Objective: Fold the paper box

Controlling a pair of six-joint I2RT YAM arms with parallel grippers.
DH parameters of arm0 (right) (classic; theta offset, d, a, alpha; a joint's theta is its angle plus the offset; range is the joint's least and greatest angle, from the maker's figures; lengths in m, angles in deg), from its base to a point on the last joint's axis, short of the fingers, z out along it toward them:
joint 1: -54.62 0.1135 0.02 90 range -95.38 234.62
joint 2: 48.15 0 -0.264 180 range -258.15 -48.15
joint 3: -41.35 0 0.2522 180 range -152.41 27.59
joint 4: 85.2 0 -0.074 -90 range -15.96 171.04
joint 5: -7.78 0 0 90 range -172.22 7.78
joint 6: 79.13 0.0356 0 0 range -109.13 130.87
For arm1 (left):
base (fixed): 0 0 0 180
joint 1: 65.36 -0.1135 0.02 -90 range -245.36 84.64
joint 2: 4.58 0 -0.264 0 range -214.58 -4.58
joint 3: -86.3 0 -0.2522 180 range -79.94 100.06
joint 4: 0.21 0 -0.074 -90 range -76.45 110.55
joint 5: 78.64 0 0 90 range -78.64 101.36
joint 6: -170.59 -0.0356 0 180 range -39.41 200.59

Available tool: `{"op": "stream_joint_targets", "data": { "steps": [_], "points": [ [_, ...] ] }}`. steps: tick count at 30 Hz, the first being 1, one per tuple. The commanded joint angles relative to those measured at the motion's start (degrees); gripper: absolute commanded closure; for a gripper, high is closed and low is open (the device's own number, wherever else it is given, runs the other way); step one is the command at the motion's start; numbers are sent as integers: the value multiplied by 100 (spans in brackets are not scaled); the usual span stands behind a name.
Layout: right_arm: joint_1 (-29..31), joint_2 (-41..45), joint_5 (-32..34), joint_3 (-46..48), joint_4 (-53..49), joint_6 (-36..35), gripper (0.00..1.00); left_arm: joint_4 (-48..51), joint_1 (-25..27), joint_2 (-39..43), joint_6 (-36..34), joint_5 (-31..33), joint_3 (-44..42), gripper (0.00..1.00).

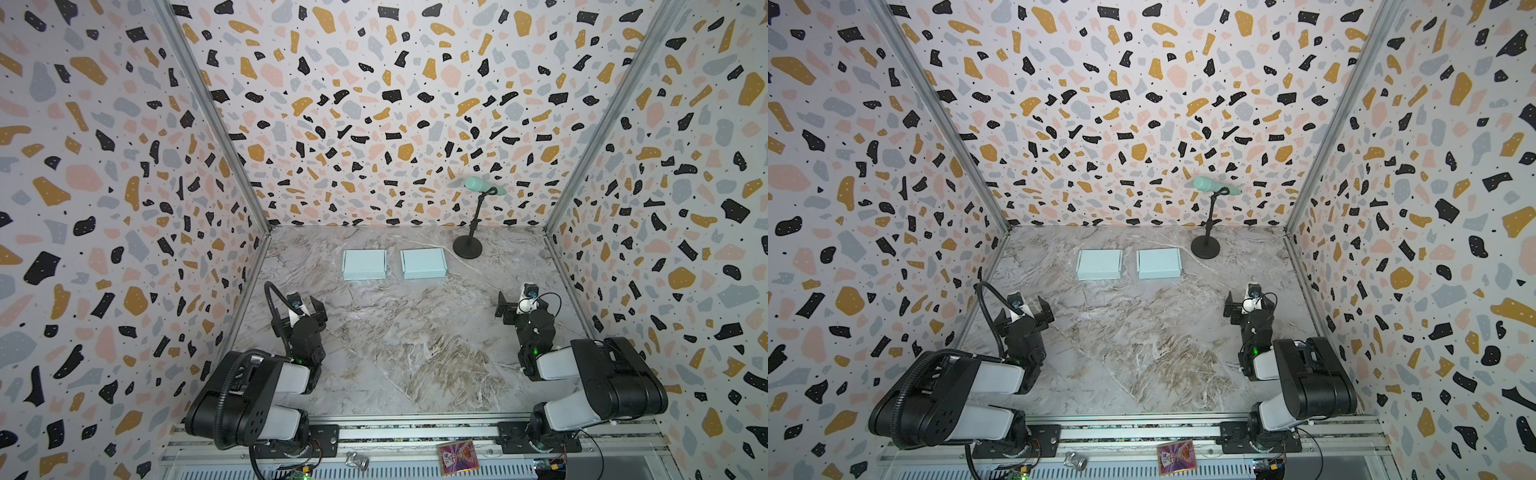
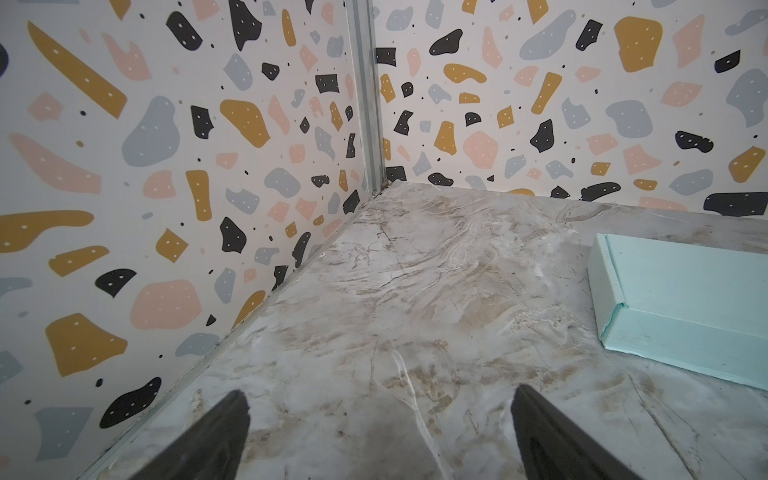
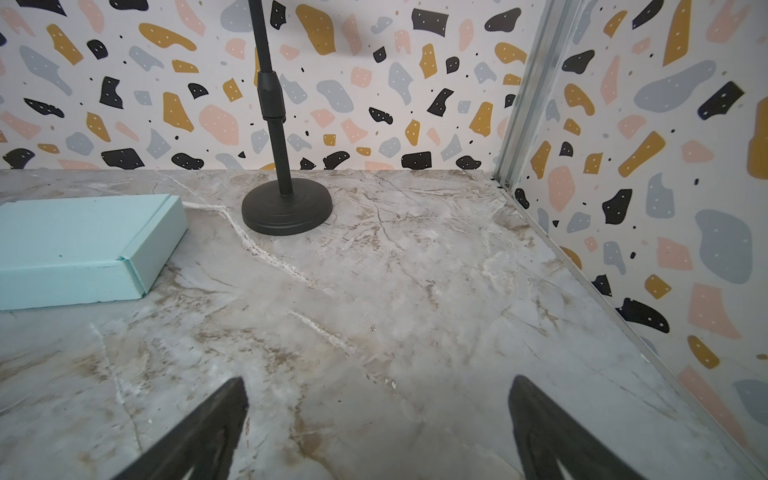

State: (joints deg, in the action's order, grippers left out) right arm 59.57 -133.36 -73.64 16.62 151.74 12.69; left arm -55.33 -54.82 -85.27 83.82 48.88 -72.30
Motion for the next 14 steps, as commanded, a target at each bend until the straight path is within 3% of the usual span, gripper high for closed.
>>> {"op": "stream_joint_targets", "data": {
  "steps": [1, 14],
  "points": [
    [25, 18, 61, -55, 58, -51, 1, -249, -34, 79, 47, 1, 36, 0],
    [27, 22, 56, -56, 50, -51, 1, -249, -30, 79, 47, 1, 36, 0]
  ]
}}
